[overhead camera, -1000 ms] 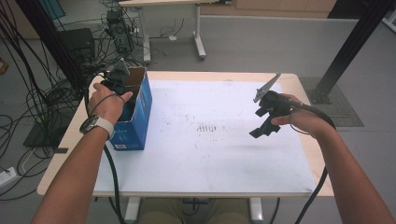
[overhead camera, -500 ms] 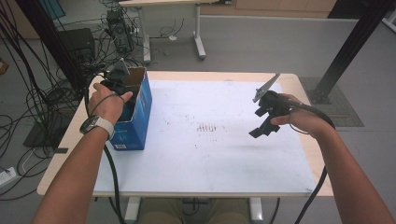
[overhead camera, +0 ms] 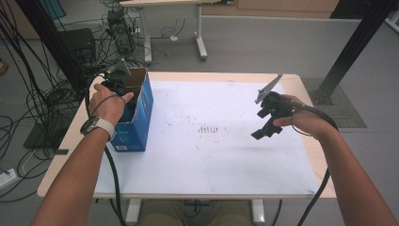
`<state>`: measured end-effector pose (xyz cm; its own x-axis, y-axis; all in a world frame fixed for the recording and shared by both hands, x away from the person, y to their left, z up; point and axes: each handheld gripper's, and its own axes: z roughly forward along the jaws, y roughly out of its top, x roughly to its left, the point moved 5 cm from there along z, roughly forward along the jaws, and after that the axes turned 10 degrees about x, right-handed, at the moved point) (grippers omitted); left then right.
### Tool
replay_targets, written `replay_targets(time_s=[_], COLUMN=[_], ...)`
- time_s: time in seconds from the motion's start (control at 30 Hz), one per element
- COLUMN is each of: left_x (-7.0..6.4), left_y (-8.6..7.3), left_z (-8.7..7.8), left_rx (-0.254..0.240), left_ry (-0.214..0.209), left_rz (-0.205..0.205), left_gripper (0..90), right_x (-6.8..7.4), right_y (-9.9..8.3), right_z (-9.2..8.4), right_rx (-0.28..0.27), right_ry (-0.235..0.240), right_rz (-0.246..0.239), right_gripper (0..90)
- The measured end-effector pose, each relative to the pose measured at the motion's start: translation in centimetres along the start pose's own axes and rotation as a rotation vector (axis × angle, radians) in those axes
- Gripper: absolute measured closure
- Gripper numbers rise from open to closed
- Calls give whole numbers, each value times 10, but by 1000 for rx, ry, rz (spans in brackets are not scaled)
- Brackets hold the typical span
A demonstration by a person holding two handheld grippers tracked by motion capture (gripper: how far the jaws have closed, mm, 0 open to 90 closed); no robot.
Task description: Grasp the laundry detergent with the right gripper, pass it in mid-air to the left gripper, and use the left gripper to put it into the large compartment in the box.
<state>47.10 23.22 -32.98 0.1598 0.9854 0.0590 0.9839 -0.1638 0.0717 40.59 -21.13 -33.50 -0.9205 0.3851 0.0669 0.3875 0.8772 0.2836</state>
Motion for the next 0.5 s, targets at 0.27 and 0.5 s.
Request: replay_targets(time_s=[0.27,0.5], left_x=[1,0], left_y=[1,1], left_z=[0,0], left_rx=[-2,-5], left_ry=[-4,-19], left_rz=[2,6], left_gripper=[374,333], right_x=[1,1], right_y=[0,-1], right_z=[2,2], right_rx=[7,10], right_ry=[1,4], right_rz=[-4,-4], right_gripper=[58,58])
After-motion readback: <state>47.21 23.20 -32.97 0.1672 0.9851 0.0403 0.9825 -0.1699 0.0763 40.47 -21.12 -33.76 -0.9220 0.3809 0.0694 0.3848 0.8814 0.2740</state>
